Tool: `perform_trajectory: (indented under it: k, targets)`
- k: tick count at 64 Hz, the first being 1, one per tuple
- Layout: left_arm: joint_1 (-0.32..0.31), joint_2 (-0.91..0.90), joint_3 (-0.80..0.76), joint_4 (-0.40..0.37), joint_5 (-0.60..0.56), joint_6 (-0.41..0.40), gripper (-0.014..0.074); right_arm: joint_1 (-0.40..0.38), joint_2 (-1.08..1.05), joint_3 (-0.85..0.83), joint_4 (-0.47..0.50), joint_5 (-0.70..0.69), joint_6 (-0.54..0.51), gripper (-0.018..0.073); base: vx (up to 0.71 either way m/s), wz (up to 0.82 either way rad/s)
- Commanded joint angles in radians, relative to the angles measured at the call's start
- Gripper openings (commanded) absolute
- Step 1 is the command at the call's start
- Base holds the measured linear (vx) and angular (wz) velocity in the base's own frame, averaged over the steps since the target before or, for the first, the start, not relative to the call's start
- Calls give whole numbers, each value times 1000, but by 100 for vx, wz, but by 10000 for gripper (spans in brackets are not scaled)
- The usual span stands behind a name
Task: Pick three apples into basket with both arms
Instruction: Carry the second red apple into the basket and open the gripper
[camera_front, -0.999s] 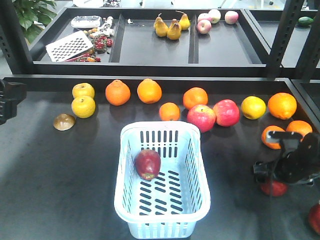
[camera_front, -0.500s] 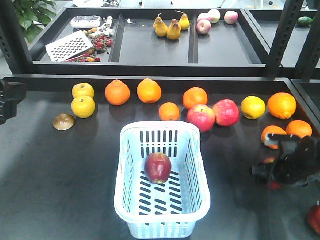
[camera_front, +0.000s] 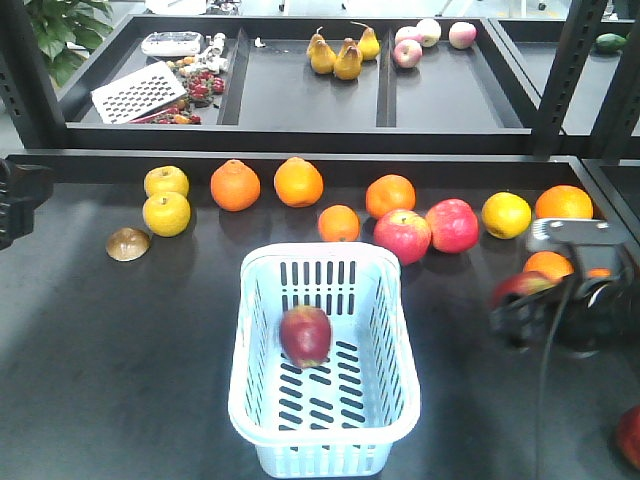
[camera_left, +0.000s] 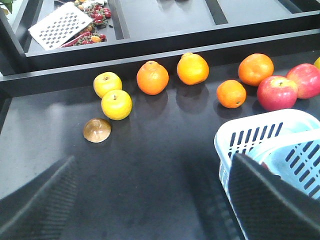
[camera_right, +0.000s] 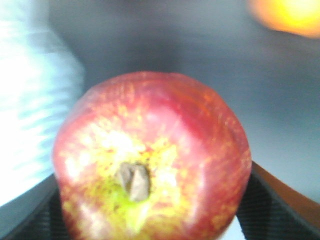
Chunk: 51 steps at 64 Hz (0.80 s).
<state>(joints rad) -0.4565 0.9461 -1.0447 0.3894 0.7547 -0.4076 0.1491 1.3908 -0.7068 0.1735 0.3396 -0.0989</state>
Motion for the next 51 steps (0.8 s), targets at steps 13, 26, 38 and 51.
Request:
perform_trajectory:
  k: [13,26,38,51]
  targets:
    - [1,-6,-21,19,-60,-8,590,334,-165,-6,22,-80,21,246,0,0]
    - [1,-6,-21,19,-60,-8,590,470,-57,-25,22,-117,25,307,0,0]
    - [1,-6,-21,19,-60,-8,590,479,68,-121,23,-55,28,513,0,0]
    - [1,-6,-21,19,-60,-8,590,479,93,-194,19,33,28,723,0,0]
